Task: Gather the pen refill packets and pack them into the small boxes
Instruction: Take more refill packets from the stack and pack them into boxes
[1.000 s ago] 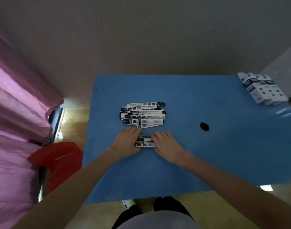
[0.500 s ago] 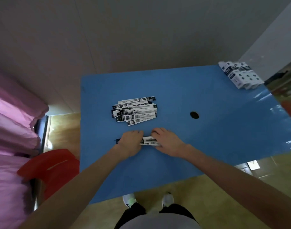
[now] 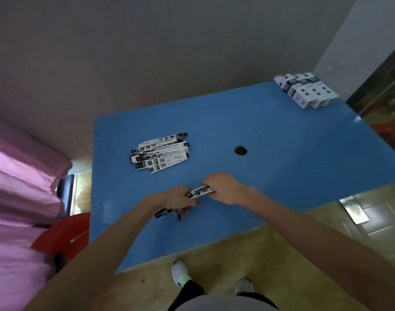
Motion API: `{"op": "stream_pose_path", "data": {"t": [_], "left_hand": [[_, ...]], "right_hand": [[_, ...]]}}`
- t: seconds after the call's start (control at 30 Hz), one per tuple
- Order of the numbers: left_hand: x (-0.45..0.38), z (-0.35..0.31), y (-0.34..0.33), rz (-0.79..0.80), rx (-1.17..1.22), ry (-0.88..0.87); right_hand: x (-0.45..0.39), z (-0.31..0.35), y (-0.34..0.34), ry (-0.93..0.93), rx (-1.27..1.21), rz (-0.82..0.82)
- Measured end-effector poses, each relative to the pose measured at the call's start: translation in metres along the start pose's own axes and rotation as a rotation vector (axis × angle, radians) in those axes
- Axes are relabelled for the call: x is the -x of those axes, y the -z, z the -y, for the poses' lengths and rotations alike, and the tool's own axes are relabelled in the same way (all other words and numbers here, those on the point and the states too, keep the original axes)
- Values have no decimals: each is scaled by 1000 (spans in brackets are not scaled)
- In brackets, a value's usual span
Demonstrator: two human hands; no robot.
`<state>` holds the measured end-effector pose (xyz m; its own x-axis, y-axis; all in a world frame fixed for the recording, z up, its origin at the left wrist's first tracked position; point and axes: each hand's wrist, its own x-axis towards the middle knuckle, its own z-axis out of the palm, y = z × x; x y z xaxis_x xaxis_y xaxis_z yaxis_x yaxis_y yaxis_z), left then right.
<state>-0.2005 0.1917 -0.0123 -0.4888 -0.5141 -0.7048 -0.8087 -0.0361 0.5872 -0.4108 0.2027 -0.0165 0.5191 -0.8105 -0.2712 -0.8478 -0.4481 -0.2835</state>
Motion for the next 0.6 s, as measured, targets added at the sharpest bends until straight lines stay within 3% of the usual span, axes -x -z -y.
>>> {"op": "stream_pose_path", "data": {"t": [0.1,0.2,0.37,0.43,0.5,0.6], "left_hand": [[-11,-31,-19,8,91,1],[-21,-69,-43,-32,154,-11],[-31,-138,-76,13,378,-50],[-37,-172,-87,16,456,-46],[-43,-198,-96,-2,545,-31],[-60,-229,-108,-71,667,-36]], "right_hand": [[29,-27,3,8,58,-35],[66,-64,-5,-2,47,-192],[139,-133,-12,-276,-197,-536],[166,-157,-13,-307,-226,-566],[185,-176,-14,-332,-352,-535],[208,-192,-7,-387,-769,-529]]}}
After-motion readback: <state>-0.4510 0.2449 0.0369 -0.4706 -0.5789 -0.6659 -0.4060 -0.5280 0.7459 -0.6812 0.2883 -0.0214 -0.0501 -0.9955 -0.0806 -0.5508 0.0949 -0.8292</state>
